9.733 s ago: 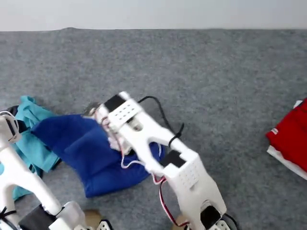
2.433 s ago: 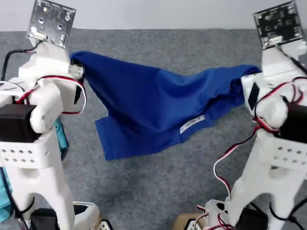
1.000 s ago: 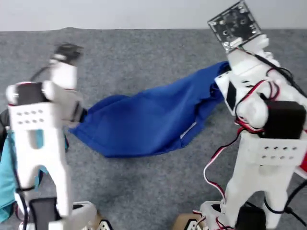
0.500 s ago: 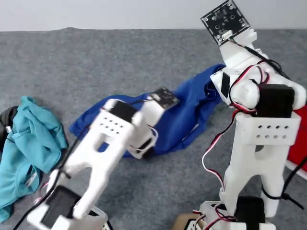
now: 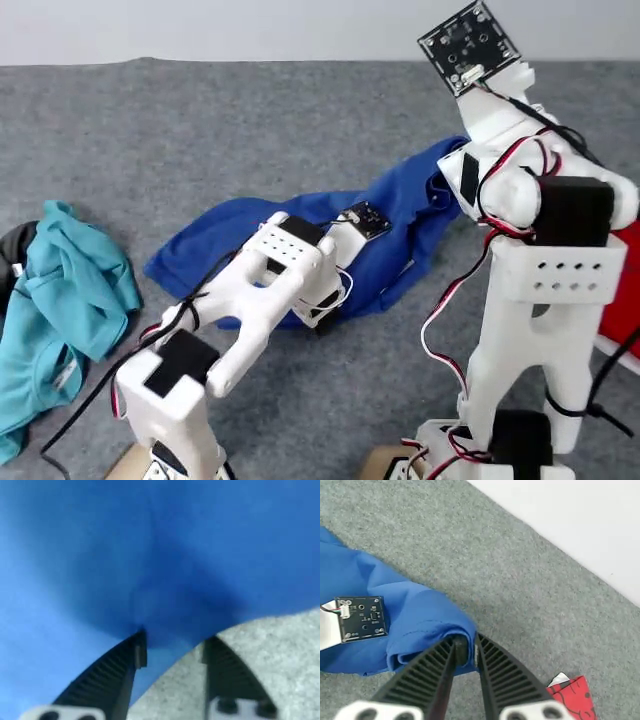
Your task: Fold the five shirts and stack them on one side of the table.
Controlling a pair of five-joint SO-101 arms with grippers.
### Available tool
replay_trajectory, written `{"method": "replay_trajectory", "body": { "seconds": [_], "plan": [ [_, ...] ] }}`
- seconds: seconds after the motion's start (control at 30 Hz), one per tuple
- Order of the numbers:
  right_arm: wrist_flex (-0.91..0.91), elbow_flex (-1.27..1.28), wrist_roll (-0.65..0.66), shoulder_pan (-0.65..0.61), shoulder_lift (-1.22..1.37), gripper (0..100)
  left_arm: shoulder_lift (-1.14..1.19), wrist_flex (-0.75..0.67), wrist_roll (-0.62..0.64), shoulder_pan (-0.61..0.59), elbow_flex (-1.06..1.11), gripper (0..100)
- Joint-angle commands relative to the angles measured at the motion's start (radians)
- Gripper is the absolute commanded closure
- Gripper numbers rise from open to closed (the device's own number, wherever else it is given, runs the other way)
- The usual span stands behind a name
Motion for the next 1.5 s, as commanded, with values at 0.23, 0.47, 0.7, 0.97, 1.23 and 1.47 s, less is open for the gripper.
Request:
{"method": "replay_trajectory", "body": {
  "seconds": [0.23, 0.47, 0.7, 0.97, 1.23, 1.47],
  "plan": [
    [0.005, -0.046, 0.005, -0.001, -0.002, 98.8, -0.005, 0.092, 0.008, 0.002, -0.153, 99],
    [0.005, -0.048, 0.006, 0.036, -0.010, 98.8, -0.012, 0.222, 0.008, -0.066, -0.272, 99],
    [-0.001, -0.054, 0.008, 0.140, -0.013, 98.8, -0.229, 0.304, 0.008, -0.153, -0.341, 100],
    [-0.007, -0.137, 0.008, 0.185, -0.012, 98.8, -0.483, 0.399, 0.008, -0.147, -0.346, 100],
    [-0.007, -0.293, 0.009, 0.191, -0.012, 98.8, -0.752, 0.433, 0.009, -0.147, -0.349, 100],
    [-0.008, -0.342, 0.008, 0.179, 0.015, 98.8, -0.941, 0.463, 0.012, -0.157, -0.340, 100]
  ]
}}
